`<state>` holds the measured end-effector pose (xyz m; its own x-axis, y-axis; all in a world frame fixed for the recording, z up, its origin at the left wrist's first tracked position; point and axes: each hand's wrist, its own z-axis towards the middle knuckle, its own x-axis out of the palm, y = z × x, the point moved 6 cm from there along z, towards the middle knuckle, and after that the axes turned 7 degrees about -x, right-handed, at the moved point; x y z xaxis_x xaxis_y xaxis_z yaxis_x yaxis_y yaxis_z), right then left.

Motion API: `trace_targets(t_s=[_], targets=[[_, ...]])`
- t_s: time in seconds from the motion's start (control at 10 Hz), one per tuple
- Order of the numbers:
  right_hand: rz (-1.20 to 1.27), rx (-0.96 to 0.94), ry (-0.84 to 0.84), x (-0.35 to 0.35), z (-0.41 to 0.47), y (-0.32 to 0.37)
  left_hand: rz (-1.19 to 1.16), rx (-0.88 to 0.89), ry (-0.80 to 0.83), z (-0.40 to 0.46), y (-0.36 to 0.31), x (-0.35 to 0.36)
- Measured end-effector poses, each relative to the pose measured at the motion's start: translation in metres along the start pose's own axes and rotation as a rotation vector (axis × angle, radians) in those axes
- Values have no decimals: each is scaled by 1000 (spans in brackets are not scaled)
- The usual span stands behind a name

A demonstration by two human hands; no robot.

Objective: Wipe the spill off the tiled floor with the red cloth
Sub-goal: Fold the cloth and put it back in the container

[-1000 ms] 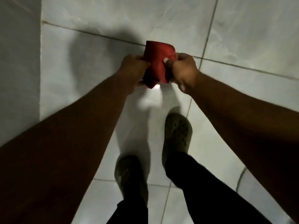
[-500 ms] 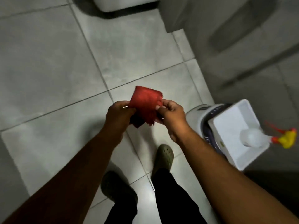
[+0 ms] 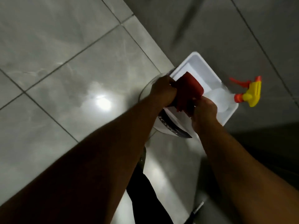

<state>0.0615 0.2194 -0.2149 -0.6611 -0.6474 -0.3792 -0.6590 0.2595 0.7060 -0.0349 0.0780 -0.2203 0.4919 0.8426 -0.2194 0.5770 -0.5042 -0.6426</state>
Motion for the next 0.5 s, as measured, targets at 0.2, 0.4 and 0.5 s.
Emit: trace_targets(t_s=[0.2,0.4,0.5], targets=[[-232,22,87,14,33,-30,149,19,-12,21,9,17],[-713,-369,155,17,-23,28,253,56,-182,-34,16,-66],[-833,-600,307,44,-84,68,372,36,-263,-98,40,-129]])
